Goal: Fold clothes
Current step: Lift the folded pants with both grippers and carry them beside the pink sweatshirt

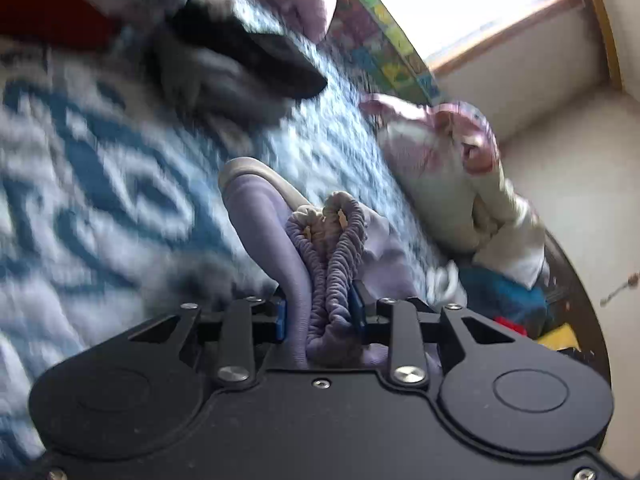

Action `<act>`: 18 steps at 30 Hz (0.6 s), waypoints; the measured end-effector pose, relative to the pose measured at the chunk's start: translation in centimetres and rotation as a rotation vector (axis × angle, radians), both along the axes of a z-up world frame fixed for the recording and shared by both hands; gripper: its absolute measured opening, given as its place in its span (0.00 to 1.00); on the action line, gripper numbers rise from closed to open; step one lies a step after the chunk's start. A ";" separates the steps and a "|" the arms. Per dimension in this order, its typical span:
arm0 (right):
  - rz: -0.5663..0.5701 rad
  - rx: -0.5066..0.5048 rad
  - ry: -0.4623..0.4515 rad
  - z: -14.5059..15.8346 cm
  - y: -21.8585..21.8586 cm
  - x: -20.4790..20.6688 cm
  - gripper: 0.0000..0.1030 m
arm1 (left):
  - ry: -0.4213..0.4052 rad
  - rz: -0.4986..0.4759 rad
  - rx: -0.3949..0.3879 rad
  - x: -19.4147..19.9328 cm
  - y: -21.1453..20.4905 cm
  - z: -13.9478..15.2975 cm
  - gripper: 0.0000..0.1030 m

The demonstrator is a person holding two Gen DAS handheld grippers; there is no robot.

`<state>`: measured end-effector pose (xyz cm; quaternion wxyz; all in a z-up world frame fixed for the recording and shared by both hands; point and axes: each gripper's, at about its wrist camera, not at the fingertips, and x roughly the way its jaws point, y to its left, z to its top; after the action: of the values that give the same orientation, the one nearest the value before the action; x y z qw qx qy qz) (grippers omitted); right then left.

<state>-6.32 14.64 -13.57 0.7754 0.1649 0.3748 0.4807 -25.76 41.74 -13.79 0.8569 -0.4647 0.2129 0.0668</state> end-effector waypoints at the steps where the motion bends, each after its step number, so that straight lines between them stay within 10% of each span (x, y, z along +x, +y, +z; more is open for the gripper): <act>1: 0.018 -0.001 -0.014 0.7 1.1 0.7 0.30 | -0.010 0.015 -0.001 0.3 0.8 0.5 0.27; 15: 0.118 0.103 -0.172 11.9 18.5 13.4 0.30 | -0.146 0.164 0.075 9.5 14.7 9.6 0.28; 18: 0.048 0.071 -0.204 12.0 22.1 15.8 0.41 | 0.008 0.209 0.118 12.7 16.9 7.8 0.61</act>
<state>9.46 36.73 -1.62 0.7916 0.1335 0.2802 0.5264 -13.02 58.64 -5.97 0.8703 -0.4328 0.1623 0.1698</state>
